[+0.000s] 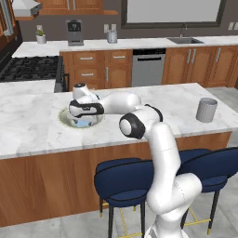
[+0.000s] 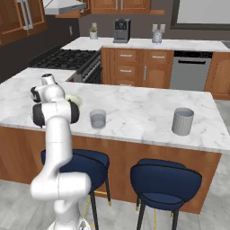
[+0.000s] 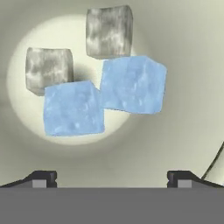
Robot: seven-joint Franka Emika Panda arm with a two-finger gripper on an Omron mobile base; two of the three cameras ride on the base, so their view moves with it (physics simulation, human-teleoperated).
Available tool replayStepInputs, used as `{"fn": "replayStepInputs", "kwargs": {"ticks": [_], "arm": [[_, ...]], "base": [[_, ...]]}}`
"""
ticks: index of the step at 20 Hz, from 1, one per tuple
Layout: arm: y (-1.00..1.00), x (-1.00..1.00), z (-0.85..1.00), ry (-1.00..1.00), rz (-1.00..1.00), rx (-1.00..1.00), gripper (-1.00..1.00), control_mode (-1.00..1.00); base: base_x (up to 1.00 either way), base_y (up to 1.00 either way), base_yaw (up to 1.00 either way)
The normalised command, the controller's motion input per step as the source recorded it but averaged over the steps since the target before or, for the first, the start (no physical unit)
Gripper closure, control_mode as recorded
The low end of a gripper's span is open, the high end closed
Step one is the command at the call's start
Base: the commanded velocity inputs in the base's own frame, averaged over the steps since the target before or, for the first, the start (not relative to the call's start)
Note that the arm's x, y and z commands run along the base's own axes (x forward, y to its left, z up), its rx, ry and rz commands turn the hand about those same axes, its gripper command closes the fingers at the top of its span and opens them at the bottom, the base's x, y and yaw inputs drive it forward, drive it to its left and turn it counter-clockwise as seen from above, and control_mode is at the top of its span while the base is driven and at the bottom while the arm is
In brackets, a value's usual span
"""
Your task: There are four ice cubes in the ice bowl. Place two ice cubes in each glass of water.
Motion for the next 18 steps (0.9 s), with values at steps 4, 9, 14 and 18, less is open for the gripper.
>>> {"fn": "replayStepInputs", "kwargs": {"ticks": [4, 9, 14, 18], "arm": [[0.00, 0.16, -0.30, 0.02, -0.03, 0.00, -1.00, -1.00], [0.00, 0.20, -0.27, 0.01, -0.01, 0.00, -1.00, -1.00], [0.02, 0.26, -0.16, 0.00, 0.00, 0.00, -1.00, -1.00], [0.07, 0.24, -0.01, 0.00, 0.00, 0.00, -1.00, -1.00]], "base": [[0.00, 0.00, 0.00], [0.00, 0.00, 0.00], [0.00, 0.00, 0.00], [0.00, 0.00, 0.00]]}}
